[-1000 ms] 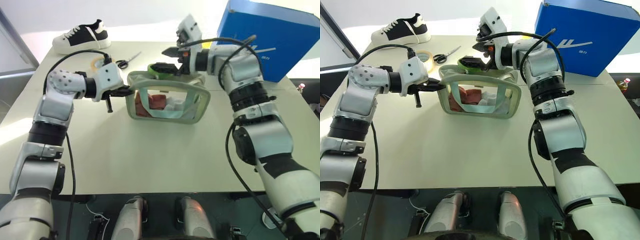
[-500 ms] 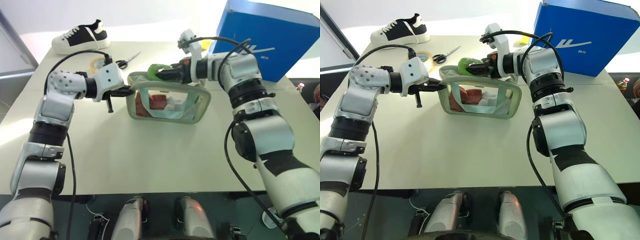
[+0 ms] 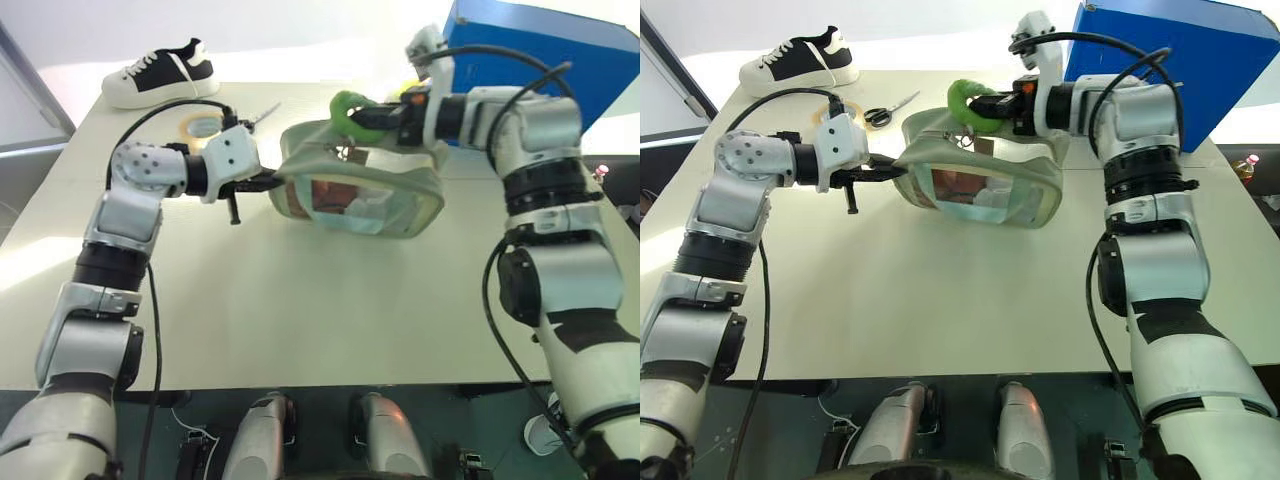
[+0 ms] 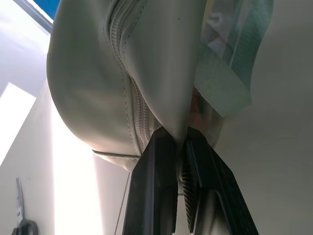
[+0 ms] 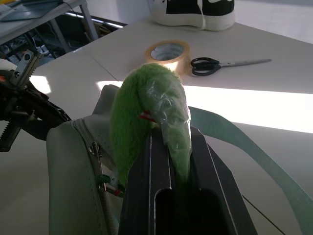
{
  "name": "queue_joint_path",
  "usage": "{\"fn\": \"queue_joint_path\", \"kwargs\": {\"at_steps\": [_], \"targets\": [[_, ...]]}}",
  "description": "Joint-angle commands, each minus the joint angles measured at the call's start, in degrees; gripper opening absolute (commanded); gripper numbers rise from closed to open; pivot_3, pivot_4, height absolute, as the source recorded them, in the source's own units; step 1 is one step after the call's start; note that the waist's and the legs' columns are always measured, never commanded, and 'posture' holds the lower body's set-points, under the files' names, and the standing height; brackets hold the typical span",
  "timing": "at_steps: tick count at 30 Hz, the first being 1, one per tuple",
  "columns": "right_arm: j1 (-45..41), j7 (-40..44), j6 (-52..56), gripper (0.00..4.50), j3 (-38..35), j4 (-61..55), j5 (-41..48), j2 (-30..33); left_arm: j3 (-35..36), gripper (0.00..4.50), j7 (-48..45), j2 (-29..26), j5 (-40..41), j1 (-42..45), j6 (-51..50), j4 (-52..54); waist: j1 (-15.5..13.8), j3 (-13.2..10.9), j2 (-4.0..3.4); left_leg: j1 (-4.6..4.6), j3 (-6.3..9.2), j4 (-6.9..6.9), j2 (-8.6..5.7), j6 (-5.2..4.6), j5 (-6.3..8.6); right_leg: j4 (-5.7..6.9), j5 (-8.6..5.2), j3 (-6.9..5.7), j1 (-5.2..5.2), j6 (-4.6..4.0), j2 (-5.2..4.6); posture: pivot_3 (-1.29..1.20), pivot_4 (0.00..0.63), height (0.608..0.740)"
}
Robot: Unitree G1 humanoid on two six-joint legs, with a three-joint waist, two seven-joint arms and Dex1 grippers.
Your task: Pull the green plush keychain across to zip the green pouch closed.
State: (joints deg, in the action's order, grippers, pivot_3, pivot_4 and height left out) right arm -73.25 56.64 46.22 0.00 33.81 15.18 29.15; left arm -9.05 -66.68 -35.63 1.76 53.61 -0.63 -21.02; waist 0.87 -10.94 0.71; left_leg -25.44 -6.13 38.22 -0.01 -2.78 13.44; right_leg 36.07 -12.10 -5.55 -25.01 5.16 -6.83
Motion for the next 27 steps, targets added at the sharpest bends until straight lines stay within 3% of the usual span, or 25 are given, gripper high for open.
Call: {"fn": "queue_joint_path", "kwargs": {"at_steps": [1,10,21,27], "targets": [[3.92,-4.17,3.37,0.05,-5.31,-11.22,0.86,6.88,0.12,0.00,-0.83,-1.88,-0.49,-0.72,-0.28,-0.72,-0.01,0.00,0.00,0.00,0.00,0.00,0.00,-0.01,0.01,0.00,0.00,0.00,0.00,0.00,-0.01,0.00,0.150,0.740],[7.67,-9.48,4.51,0.05,-3.41,-18.82,3.81,3.46,-0.64,0.00,-1.20,0.33,0.39,3.07,0.44,-3.56,0.12,-0.01,-0.02,-0.01,-0.03,-0.01,0.04,-0.07,0.04,0.04,0.00,0.00,-0.10,0.00,0.03,0.00,0.150,0.740],[-1.49,-4.98,-10.30,0.05,4.03,1.23,0.34,-8.36,2.88,0.00,-4.14,-7.79,6.68,-5.13,-15.15,19.13,0.37,-0.03,-0.04,-0.03,-0.08,-0.05,0.06,-0.02,0.00,0.03,0.00,0.02,-0.13,0.01,0.07,0.00,0.150,0.740],[-2.92,-1.54,-12.91,0.05,5.81,5.96,-1.29,-10.98,4.14,0.00,-0.59,-11.37,4.52,-11.53,-16.67,22.18,-0.04,-0.03,-0.04,-0.01,-0.03,-0.04,0.04,0.03,-0.02,0.00,0.00,0.02,-0.05,0.00,0.06,0.00,0.150,0.740]]}}
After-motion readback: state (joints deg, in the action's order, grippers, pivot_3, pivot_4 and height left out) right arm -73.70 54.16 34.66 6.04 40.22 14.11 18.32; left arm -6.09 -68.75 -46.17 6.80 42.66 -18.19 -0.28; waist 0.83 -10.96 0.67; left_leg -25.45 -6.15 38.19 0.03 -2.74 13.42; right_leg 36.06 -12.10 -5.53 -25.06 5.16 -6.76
